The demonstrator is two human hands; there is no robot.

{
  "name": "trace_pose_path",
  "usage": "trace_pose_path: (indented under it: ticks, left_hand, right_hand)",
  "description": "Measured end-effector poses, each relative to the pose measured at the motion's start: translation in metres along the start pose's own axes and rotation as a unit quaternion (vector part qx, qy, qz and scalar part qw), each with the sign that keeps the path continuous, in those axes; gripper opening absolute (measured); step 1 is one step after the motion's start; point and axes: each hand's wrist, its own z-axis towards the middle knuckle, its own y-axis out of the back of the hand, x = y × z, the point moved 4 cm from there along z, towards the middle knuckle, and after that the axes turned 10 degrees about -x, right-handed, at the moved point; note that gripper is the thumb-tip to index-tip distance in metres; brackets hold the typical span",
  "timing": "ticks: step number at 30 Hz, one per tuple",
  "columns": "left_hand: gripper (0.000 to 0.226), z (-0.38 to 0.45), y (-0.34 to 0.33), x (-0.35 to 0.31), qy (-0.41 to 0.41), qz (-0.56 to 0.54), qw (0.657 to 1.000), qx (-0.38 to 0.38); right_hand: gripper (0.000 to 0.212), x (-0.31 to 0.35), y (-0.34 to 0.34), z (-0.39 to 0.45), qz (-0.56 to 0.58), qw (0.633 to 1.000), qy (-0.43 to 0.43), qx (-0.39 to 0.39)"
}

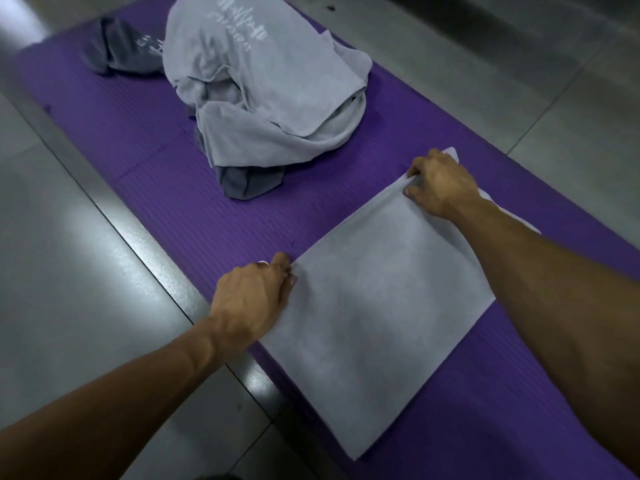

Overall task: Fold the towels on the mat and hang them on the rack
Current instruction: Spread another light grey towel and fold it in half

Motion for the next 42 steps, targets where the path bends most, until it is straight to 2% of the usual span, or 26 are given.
trace_pose_path:
  ticks: [3, 5, 7, 8, 9, 12, 14, 19, 21, 22, 24, 26, 28, 30, 31, 35, 37, 39, 42]
  left_hand:
    - [0.031, 0.003, 0.000, 0.008, 0.000, 0.018, 0.999, -0.029]
    - [0.032, 0.006, 0.004, -0.001, -0.081, 0.014, 0.993, -0.082]
    - [0.049, 0.009, -0.002, -0.023, -0.183, -0.015, 0.977, -0.109]
    - [0.054, 0.011, -0.006, -0.036, -0.216, -0.045, 0.970, -0.100]
    - [0.055, 0.014, -0.011, -0.046, -0.227, -0.070, 0.968, -0.075]
    - [0.068, 0.016, -0.036, -0.054, -0.181, -0.071, 0.980, 0.046]
    - [0.074, 0.013, -0.044, -0.052, -0.184, -0.028, 0.981, 0.055]
    - [0.074, 0.012, -0.048, -0.051, -0.180, -0.007, 0.983, 0.022]
    - [0.074, 0.013, -0.044, -0.056, -0.186, 0.003, 0.982, 0.020]
    - [0.073, 0.014, -0.042, -0.061, -0.194, 0.009, 0.981, 0.017]
    - [0.068, 0.014, -0.039, -0.081, -0.229, 0.028, 0.973, -0.007]
    - [0.066, 0.007, -0.040, -0.108, -0.251, 0.017, 0.968, 0.006]
    - [0.067, -0.002, -0.049, -0.127, -0.238, -0.033, 0.971, 0.024]
    - [0.084, -0.012, -0.061, -0.133, -0.227, -0.027, 0.973, 0.031]
    - [0.089, -0.016, -0.065, -0.133, -0.232, -0.012, 0.972, 0.020]
    - [0.087, -0.020, -0.070, -0.132, -0.248, 0.008, 0.969, 0.009]
    - [0.074, -0.026, -0.069, -0.138, -0.257, 0.015, 0.966, 0.017]
    - [0.062, -0.033, -0.068, -0.145, -0.271, 0.020, 0.962, 0.022]
    - [0.063, -0.041, -0.064, -0.152, -0.272, 0.024, 0.962, 0.029]
  right_hand:
    - [0.057, -0.004, -0.011, 0.002, 0.035, 0.999, -0.029, 0.022]
    - [0.068, -0.001, -0.007, -0.003, 0.045, 0.999, -0.027, 0.002]
    - [0.060, 0.010, -0.001, -0.022, 0.056, 0.995, 0.007, -0.084]
    - [0.054, 0.018, -0.003, -0.037, 0.069, 0.990, 0.036, -0.116]
    - [0.050, 0.027, -0.010, -0.054, 0.080, 0.987, 0.075, -0.115]
    - [0.060, 0.040, -0.043, -0.093, 0.045, 0.978, 0.205, 0.000]
    - [0.065, 0.020, -0.050, -0.083, -0.006, 0.975, 0.220, 0.028]
    - [0.070, -0.050, -0.041, -0.014, -0.092, 0.994, 0.024, 0.052]
    - [0.070, -0.048, -0.033, -0.008, -0.077, 0.996, 0.001, 0.046]
    - [0.068, -0.040, -0.029, -0.014, -0.046, 0.999, 0.007, 0.016]
    - [0.060, -0.020, -0.017, -0.044, 0.044, 0.995, 0.043, -0.074]
    - [0.051, -0.008, -0.014, -0.091, 0.106, 0.984, 0.099, -0.106]
    - [0.051, -0.014, -0.027, -0.138, 0.096, 0.979, 0.170, -0.057]
    - [0.059, -0.045, -0.038, -0.160, 0.031, 0.975, 0.219, 0.020]
    - [0.062, -0.065, -0.039, -0.158, -0.006, 0.975, 0.219, 0.030]
    - [0.069, -0.127, -0.034, -0.122, -0.075, 0.995, 0.057, 0.037]
    - [0.067, -0.139, -0.030, -0.113, -0.039, 0.998, -0.050, 0.024]
    - [0.062, -0.142, -0.021, -0.111, 0.019, 0.991, -0.129, -0.024]
    - [0.053, -0.153, -0.009, -0.107, 0.072, 0.974, -0.212, -0.045]
